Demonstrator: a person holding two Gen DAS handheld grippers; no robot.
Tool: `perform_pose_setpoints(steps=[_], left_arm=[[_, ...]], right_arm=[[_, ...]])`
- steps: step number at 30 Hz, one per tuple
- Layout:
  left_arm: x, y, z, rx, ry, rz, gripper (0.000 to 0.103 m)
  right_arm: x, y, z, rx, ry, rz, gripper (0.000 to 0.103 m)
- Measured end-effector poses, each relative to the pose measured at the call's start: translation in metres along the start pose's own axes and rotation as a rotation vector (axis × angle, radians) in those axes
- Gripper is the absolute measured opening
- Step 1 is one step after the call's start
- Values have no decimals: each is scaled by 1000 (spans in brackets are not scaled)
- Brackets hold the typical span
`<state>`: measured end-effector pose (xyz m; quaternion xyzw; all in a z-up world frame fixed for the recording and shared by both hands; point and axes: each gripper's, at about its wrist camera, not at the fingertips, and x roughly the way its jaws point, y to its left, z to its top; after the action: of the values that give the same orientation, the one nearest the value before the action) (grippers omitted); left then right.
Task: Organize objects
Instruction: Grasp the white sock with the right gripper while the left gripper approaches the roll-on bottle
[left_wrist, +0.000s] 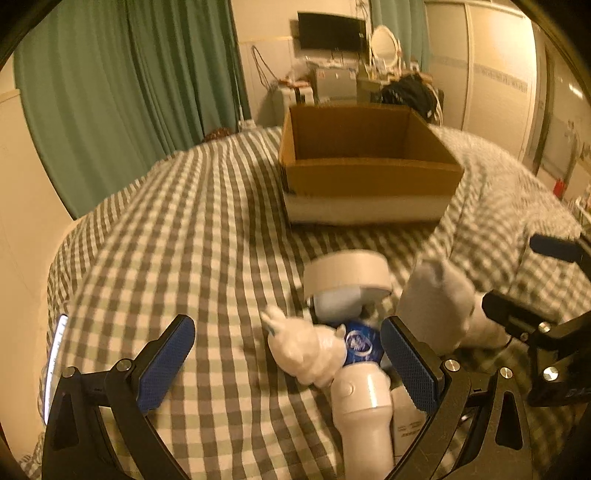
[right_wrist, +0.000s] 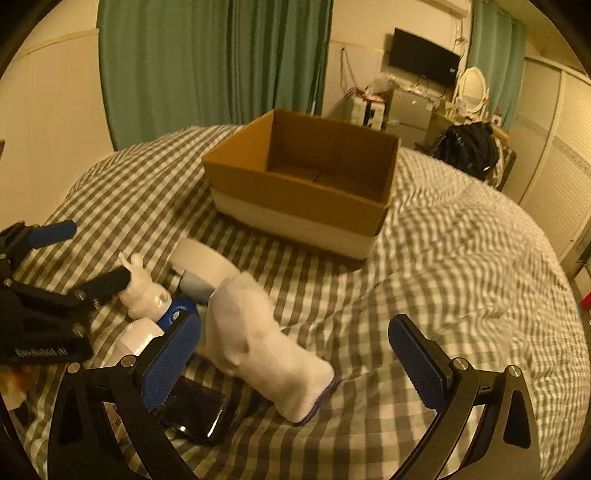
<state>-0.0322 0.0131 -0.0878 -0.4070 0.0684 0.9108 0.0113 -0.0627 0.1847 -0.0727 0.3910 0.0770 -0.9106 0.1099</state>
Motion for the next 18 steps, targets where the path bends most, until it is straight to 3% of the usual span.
perform_pose_setpoints(steps=[9,12,14,18], left_arm=[[27,11,-2,-33,88,16,102],[31,15,-6,-49,126,-9,102],[33,13,-10,-47,153,-36,102],[29,1,-19,-14,160,-64,102]], right_arm=[[39,7,4,9,88,148,92],[62,7,4,32,151,204,74],[69,7,2,35,176,223,54],[48,-2,4,62,73,174,49]])
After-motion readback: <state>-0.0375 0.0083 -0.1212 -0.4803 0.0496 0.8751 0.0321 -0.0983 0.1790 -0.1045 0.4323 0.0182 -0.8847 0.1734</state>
